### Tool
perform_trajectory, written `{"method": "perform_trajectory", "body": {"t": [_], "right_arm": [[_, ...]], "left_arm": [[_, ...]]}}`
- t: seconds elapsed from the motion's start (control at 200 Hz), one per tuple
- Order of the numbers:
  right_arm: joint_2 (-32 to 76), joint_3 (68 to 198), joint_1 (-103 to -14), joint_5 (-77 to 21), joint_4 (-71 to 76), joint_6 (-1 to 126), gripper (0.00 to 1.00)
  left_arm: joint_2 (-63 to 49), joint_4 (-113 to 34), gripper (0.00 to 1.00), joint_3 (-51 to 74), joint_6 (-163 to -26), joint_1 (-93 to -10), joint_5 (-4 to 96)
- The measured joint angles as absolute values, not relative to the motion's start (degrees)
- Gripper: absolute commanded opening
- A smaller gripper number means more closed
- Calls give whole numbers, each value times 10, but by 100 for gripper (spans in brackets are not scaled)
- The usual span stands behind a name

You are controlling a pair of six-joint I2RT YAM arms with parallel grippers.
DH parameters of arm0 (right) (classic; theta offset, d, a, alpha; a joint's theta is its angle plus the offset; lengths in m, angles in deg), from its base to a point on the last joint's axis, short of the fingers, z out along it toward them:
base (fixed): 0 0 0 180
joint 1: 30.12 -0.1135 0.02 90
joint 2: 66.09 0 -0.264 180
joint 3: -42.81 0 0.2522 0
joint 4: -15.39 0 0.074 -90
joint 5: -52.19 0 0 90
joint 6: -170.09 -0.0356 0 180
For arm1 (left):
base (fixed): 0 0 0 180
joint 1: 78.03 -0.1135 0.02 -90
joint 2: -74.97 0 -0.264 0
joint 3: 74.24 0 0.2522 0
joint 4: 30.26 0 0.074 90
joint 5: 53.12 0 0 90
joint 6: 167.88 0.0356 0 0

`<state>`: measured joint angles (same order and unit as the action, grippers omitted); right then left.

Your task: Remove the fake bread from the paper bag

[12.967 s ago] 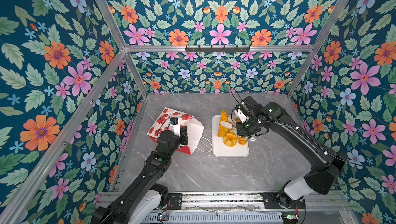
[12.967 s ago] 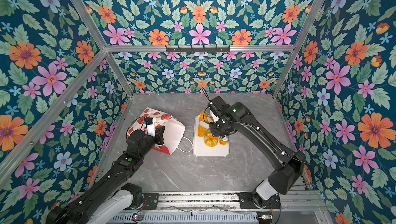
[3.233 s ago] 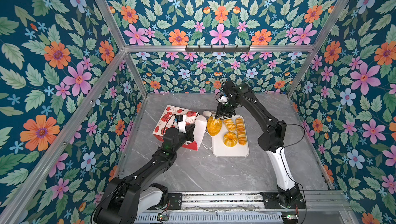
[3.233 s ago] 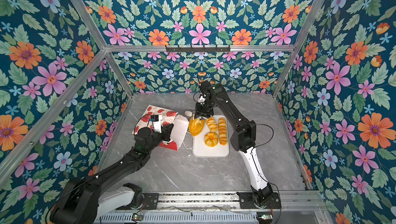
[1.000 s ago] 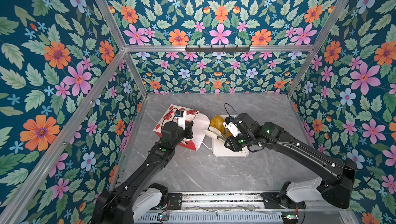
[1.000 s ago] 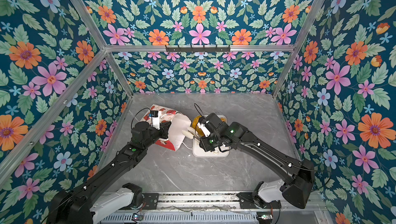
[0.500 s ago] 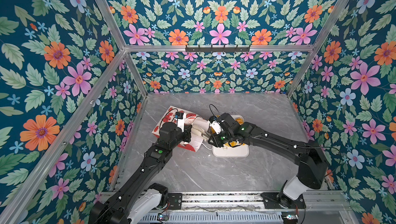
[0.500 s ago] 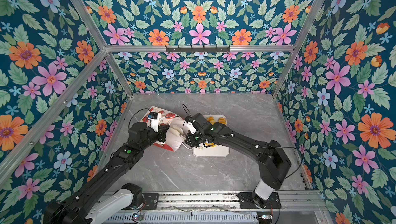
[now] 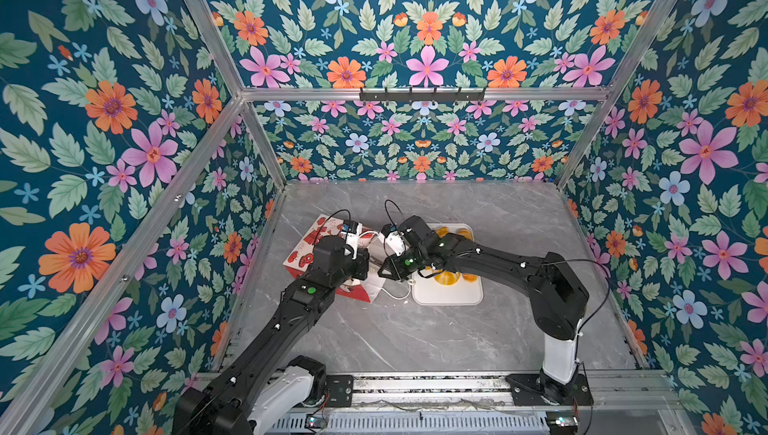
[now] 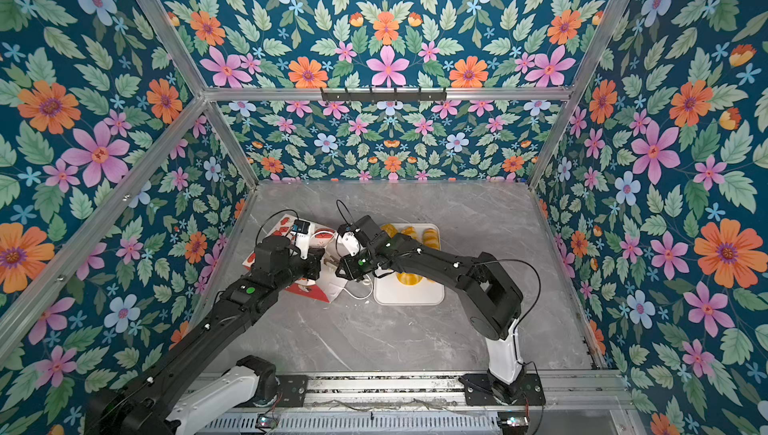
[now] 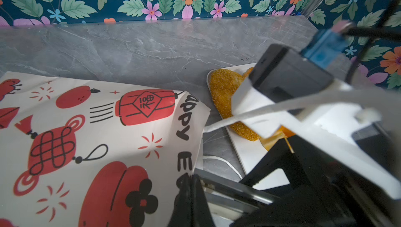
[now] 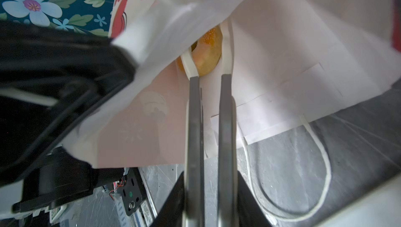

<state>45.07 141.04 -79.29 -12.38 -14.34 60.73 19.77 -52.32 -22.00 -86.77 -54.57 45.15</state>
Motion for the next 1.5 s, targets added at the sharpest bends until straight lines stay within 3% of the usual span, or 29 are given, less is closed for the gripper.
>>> {"method": "perform_trajectory", "body": {"t": [0.345,0.835,1.115,1.5], "right_arm": [[439,1345,-787,-103,-87,566,34],[498,1296,-750,53,142,330,33],[508,1281,-748,94,224,247,32],[518,1275,-742,100,234,235,32]], "left_arm": [[170,-572,0,-141,-866,-546,443],[-167,-828,0,245,-785,-537,402],[-322,-935,0,409,-762,-522,395],[-310,-957,0,403,-763,-518,416]]}}
